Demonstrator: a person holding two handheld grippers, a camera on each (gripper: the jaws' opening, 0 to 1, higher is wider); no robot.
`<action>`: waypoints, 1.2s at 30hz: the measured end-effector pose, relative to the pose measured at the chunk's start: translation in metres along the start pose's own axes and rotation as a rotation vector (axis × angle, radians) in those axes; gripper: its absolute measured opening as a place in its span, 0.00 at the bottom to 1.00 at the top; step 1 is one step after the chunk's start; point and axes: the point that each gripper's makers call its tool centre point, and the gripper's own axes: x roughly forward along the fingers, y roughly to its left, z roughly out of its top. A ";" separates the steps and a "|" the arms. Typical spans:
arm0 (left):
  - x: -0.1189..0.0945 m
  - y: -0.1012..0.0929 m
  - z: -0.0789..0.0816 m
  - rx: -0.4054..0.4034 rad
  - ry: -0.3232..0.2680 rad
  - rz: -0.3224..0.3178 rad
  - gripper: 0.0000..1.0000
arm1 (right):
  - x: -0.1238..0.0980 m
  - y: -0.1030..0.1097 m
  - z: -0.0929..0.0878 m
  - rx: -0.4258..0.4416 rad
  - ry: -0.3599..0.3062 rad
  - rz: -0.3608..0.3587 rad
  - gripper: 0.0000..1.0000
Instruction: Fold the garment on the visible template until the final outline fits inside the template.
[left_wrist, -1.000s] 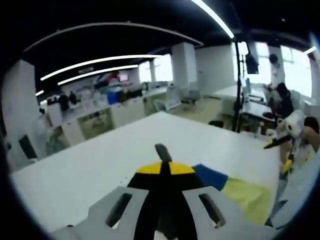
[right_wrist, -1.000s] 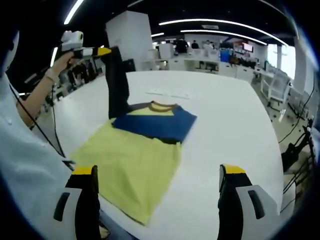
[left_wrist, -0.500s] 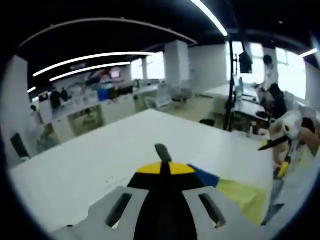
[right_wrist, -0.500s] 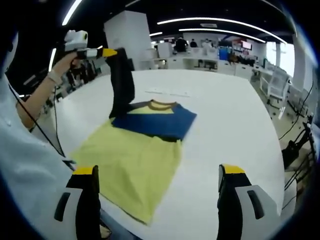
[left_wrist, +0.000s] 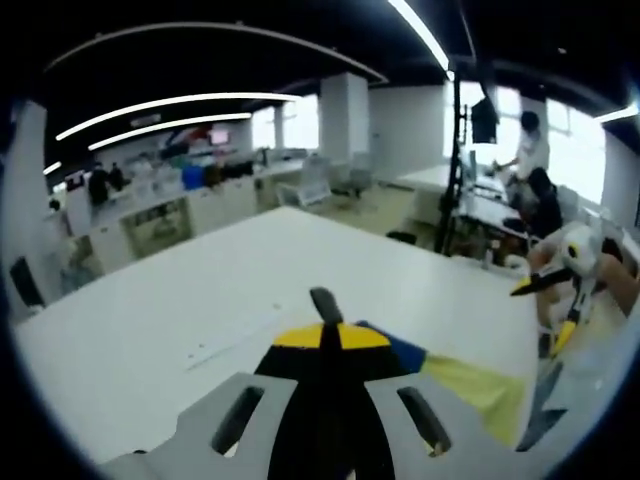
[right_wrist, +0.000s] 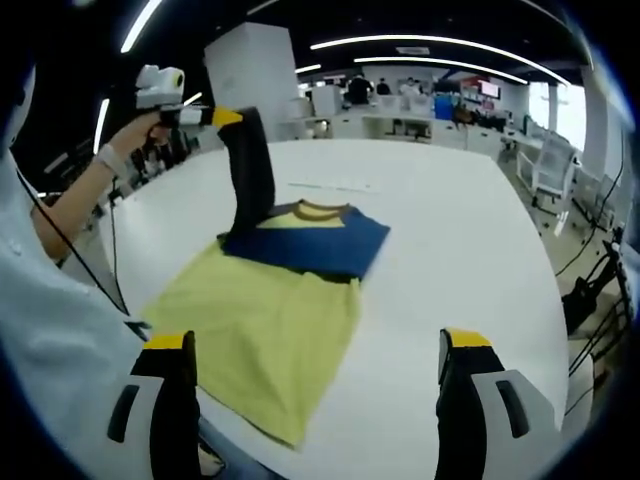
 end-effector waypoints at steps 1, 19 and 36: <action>0.001 0.000 -0.001 -0.003 0.001 -0.001 0.00 | 0.000 0.000 0.000 0.003 -0.001 -0.002 1.00; 0.018 -0.003 -0.018 -0.043 0.021 -0.001 0.00 | 0.001 0.002 -0.003 0.000 0.009 0.007 1.00; 0.033 -0.020 -0.046 -0.105 0.070 -0.037 0.00 | 0.001 0.004 -0.004 0.001 0.016 0.011 1.00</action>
